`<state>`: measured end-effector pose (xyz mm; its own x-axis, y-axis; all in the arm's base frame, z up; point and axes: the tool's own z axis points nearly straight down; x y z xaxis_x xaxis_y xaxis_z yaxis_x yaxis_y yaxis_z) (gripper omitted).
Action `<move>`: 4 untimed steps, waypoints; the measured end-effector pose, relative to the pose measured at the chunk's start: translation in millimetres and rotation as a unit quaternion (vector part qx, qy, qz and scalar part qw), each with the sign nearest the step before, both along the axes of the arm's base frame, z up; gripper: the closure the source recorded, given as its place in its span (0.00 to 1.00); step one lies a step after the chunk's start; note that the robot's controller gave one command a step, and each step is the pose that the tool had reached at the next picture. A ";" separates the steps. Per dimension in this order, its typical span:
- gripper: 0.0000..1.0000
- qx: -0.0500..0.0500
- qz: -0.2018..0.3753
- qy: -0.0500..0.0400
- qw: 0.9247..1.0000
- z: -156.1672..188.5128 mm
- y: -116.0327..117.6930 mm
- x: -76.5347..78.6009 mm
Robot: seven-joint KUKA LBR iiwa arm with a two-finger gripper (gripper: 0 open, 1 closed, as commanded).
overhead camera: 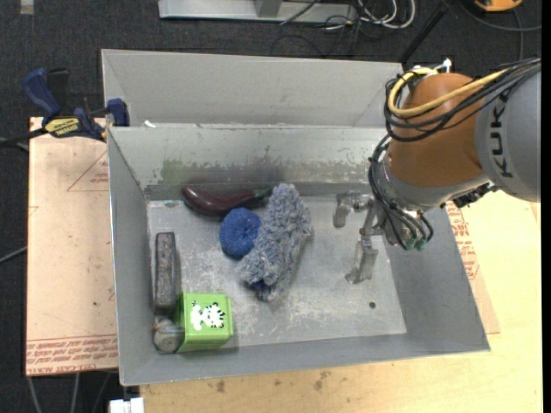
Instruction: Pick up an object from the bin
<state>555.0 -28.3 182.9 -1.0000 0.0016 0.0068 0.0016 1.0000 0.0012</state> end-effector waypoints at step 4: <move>0.00 0.000 0.143 -0.006 0.990 -52.1 64.7 24.1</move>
Offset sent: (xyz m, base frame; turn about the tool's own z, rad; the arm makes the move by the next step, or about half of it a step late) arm 0.0145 0.0823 -0.1129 -0.1890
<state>579.1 36.3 130.8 -0.9594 -0.2820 -0.0044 -0.2820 0.9594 0.0002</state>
